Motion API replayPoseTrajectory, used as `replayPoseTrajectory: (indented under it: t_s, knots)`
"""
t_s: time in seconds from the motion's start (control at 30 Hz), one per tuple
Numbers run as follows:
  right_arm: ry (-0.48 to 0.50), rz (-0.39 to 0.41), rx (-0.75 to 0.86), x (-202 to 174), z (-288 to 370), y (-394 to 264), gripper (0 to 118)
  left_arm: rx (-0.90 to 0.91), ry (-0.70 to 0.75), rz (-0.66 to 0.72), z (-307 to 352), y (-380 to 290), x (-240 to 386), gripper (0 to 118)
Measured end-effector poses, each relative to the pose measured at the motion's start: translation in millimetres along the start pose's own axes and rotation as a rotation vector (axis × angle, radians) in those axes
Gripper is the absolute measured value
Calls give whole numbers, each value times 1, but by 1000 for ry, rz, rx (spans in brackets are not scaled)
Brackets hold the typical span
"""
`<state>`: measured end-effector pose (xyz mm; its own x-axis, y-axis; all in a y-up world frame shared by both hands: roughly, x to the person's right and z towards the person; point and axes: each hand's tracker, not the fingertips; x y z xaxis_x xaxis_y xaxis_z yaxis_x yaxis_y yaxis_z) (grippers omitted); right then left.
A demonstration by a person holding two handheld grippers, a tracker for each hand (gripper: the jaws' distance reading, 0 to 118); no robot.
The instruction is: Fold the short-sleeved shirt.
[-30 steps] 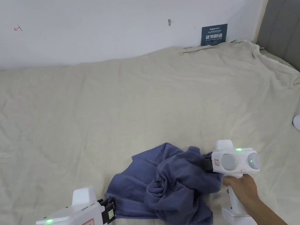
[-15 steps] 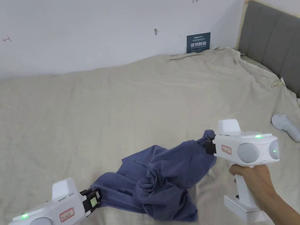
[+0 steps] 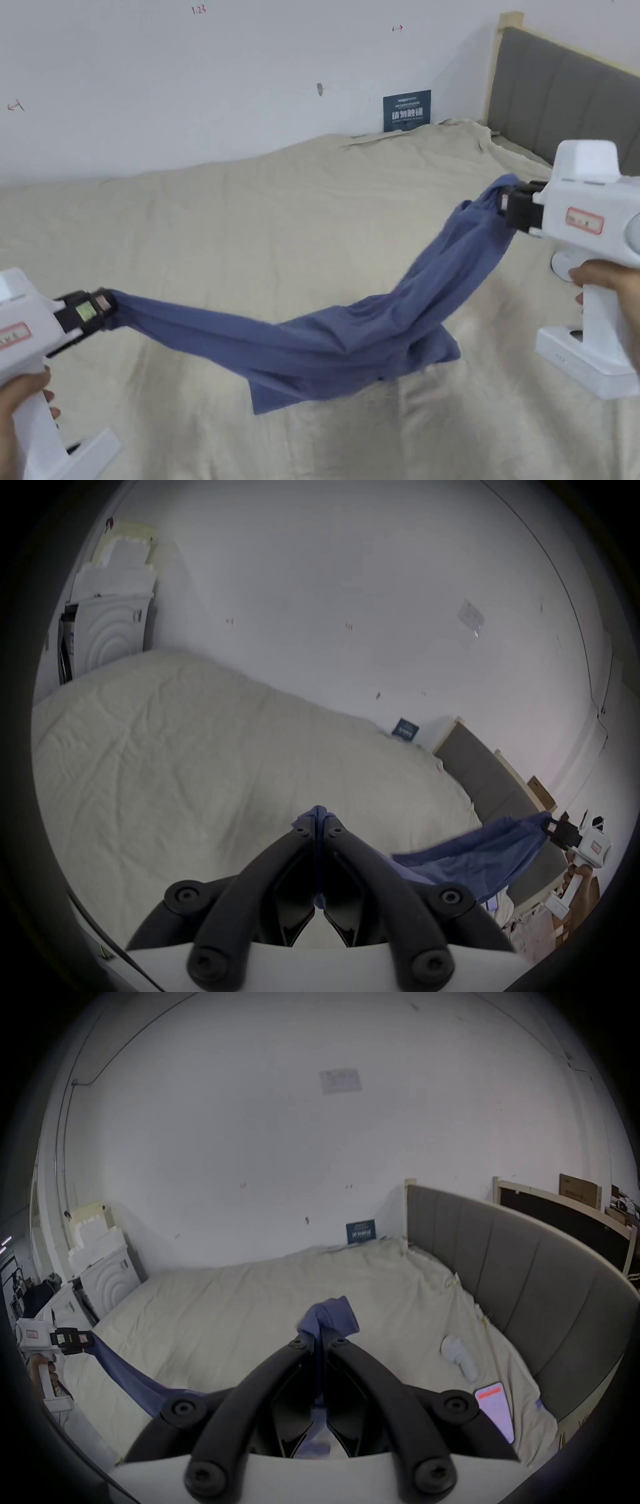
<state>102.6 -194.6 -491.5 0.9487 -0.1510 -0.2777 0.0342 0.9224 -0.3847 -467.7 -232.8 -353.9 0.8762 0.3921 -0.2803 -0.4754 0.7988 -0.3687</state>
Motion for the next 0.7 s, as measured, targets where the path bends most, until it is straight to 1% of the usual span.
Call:
replayPoseTrajectory:
  t_s: [0.03, 0.1, 0.17, 0.23, 0.47, 0.5, 0.53, 0.63, 0.7]
  knots:
    - [-4, -12, 16, 6, -3, 8, 1, 14, 2, 2, 2, 11, 0, 0]
    - [-15, -9, 22, 12, -11, 23, 1, 51, 5, 23, 4, 31, 1, 0]
    - [-25, -5, 29, 8, -20, 29, 1, 86, 18, 40, 3, 51, 2, 0]
    - [-24, -27, 34, 12, -33, 40, 1, 111, 37, 50, 0, 68, 2, 0]
    - [-8, -36, 66, -12, -78, 79, 1, 171, 63, 40, -23, 139, 6, 0]
    - [-5, -37, 80, -15, -85, 86, 1, 184, 62, 35, -27, 151, 7, 0]
    - [-6, -44, 90, -6, -99, 99, 1, 194, 67, 27, -30, 164, 10, 0]
    - [-11, -31, 126, -11, -123, 123, 1, 243, 100, -33, -34, 198, 20, 0]
    - [-13, -31, 149, -6, -140, 142, 1, 266, 117, -38, -35, 220, 25, 0]
